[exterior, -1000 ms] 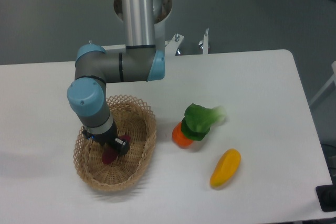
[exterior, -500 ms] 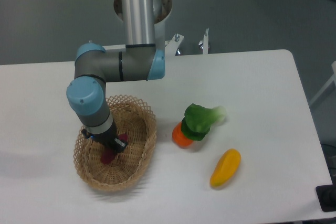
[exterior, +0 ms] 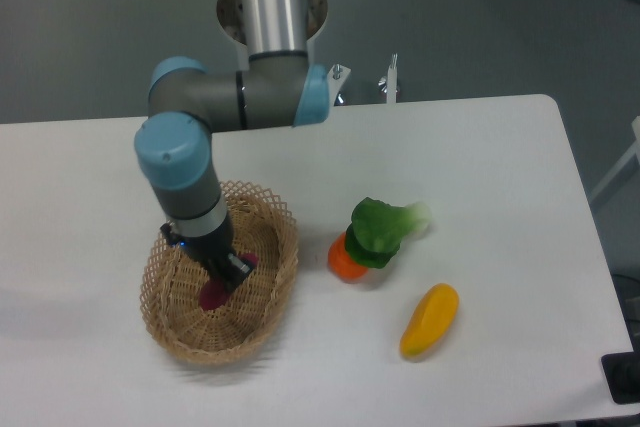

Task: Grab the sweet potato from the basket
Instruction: 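Lift the sweet potato out of the basket, then carry the held sweet potato up and away past the bok choy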

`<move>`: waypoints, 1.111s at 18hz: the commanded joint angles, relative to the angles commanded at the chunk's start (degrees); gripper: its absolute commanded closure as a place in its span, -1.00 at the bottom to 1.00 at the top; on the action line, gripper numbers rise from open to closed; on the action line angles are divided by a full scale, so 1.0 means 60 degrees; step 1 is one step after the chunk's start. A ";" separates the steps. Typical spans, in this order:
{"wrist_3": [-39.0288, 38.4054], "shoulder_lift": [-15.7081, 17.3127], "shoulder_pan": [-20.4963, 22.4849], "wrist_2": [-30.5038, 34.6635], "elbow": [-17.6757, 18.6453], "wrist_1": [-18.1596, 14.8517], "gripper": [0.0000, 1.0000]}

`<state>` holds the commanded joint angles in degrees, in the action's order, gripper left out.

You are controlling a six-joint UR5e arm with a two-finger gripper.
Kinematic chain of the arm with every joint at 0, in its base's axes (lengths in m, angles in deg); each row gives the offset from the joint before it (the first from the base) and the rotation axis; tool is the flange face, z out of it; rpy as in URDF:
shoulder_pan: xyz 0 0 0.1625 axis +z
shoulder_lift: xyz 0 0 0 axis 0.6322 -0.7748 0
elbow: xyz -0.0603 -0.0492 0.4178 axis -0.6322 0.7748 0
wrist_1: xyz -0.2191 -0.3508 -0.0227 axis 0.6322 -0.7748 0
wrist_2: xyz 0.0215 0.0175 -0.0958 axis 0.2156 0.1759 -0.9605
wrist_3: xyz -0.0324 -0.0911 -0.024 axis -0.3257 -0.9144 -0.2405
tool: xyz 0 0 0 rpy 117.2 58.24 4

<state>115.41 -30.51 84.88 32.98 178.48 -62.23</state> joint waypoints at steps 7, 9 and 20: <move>0.1285 0.0571 0.1801 -0.1024 -0.1260 -0.1871 0.38; 0.2018 0.0761 0.2416 -0.1156 -0.1378 -0.2400 0.38; 0.5887 0.1407 0.5025 -0.1582 -0.1393 -0.3999 0.38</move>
<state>150.73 -22.07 115.03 23.49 170.13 -86.22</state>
